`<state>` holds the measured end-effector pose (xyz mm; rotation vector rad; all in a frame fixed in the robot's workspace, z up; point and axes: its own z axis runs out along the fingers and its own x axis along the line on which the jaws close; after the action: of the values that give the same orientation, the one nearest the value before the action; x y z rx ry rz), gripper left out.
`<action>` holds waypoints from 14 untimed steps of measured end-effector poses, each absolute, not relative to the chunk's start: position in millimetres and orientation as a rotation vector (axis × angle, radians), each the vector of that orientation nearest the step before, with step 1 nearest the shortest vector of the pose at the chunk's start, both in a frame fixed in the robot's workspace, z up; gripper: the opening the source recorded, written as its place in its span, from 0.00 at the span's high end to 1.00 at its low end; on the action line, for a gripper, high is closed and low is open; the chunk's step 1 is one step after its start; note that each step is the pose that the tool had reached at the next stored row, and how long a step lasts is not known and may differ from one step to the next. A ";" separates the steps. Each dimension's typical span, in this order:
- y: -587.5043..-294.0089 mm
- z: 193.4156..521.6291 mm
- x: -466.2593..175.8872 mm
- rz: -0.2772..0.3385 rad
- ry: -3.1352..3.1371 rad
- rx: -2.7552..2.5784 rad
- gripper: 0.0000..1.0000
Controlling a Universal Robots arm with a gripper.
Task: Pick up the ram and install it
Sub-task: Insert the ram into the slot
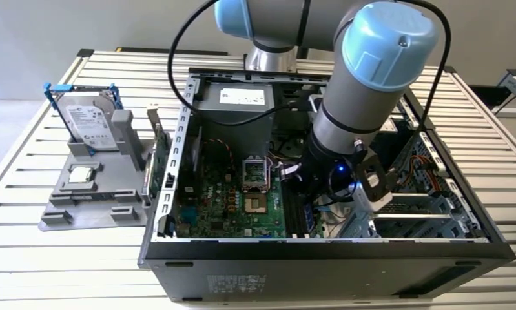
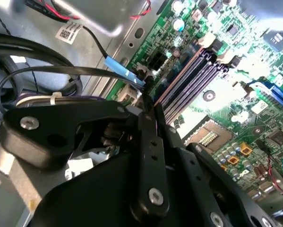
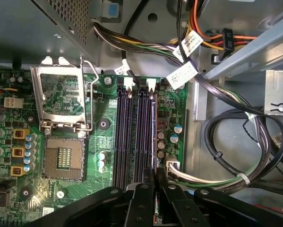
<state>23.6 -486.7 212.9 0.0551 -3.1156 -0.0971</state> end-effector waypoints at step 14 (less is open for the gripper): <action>-483.3 212.9 22.6 -0.097 -3.115 0.056 1.00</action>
<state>22.6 -483.3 212.9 0.0559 -3.1154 -0.0972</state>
